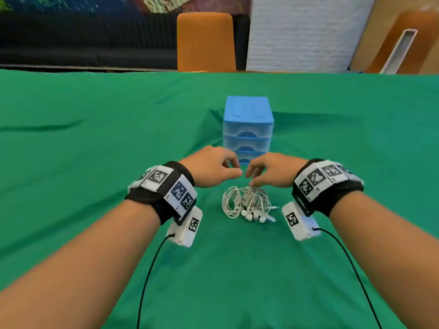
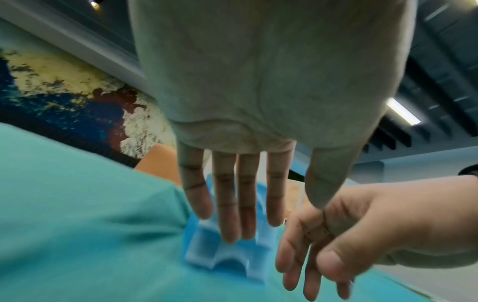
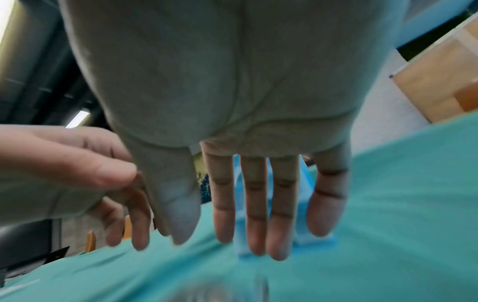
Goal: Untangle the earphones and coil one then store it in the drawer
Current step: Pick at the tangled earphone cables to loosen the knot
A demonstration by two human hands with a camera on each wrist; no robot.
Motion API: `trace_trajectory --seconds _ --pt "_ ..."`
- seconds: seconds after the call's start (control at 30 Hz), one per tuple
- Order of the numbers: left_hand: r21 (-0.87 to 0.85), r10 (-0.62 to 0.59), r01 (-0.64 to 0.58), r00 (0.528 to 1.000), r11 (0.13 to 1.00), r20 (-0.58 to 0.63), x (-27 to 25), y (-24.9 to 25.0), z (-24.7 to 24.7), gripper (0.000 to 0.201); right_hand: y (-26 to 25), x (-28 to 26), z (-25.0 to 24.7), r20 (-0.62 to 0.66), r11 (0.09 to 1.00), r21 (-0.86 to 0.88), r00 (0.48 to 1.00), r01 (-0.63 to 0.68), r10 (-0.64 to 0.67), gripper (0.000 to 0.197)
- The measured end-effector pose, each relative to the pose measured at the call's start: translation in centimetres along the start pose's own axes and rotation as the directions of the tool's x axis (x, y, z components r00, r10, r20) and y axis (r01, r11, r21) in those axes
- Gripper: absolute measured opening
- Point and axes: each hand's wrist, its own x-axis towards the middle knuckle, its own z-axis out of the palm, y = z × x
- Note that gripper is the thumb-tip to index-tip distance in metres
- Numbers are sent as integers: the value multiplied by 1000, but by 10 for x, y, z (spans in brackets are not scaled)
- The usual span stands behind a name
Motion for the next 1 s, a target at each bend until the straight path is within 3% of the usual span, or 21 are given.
trace_trajectory --seconds 0.1,0.2,0.37,0.53,0.7,0.83,1.0 --pt "37 -96 92 989 995 113 -5 -9 29 54 3 -4 23 30 999 33 999 -31 30 37" --pt "86 -129 115 974 990 186 -2 -13 49 65 7 -4 36 -39 996 78 998 -36 40 27" --pt "120 -89 67 978 991 188 12 -16 58 46 15 3 35 -14 986 164 1000 -23 26 17" --pt "-179 -17 50 984 983 180 26 -27 46 30 26 9 25 -23 952 304 999 31 -26 9" --pt "-645 -69 139 989 752 132 43 -26 39 35 34 16 12 -99 851 521 995 67 -18 9" --pt "-840 -76 229 972 491 221 54 -30 47 37 46 15 18 -85 771 635 996 51 5 11" --pt "-844 23 154 981 515 193 58 -32 72 20 65 14 33 -68 705 708 998 43 8 21"
